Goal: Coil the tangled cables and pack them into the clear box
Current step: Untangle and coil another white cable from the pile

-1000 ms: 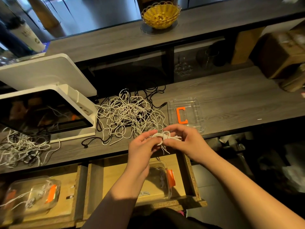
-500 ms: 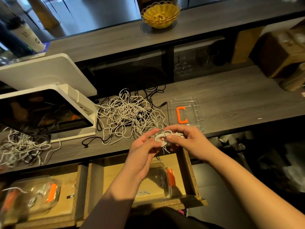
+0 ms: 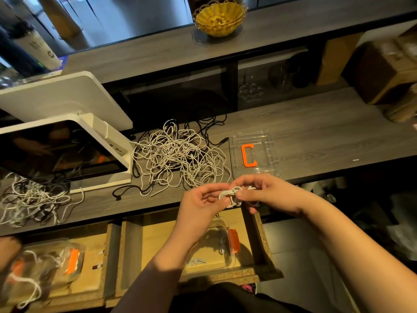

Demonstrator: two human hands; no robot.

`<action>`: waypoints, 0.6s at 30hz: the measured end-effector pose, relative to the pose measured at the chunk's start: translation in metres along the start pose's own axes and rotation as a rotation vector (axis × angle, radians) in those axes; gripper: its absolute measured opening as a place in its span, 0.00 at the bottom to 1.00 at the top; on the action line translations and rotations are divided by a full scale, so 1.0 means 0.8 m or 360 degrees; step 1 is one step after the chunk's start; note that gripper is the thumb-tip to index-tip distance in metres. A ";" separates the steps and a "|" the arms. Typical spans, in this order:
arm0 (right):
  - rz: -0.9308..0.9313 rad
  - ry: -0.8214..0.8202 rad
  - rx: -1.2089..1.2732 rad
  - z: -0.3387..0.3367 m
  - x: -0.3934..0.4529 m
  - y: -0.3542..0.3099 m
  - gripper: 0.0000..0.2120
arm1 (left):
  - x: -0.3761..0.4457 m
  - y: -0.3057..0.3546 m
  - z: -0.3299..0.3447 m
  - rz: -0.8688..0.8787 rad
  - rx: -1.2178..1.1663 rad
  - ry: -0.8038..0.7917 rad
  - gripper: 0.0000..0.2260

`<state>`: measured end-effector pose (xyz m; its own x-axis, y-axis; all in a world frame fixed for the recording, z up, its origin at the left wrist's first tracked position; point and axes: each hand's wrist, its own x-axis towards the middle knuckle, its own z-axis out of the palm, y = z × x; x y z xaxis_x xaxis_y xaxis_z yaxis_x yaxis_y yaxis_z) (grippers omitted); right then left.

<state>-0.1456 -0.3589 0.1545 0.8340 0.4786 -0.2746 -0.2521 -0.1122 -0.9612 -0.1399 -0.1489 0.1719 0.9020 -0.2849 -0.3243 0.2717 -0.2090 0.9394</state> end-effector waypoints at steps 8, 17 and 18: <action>0.0091 0.0012 -0.0293 -0.003 -0.005 -0.011 0.11 | -0.003 -0.012 0.017 0.0238 0.0428 0.0232 0.13; 0.0115 0.0231 -0.0725 0.014 -0.007 0.006 0.10 | 0.001 -0.024 0.025 0.0121 0.0669 0.0398 0.15; 0.0095 0.0262 -0.0744 0.014 -0.009 0.007 0.11 | 0.002 -0.024 0.026 0.0104 0.0592 0.0357 0.15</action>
<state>-0.1582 -0.3534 0.1511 0.9007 0.3200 -0.2939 -0.0861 -0.5315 -0.8426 -0.1506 -0.1651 0.1509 0.9749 -0.1072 -0.1949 0.1095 -0.5316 0.8399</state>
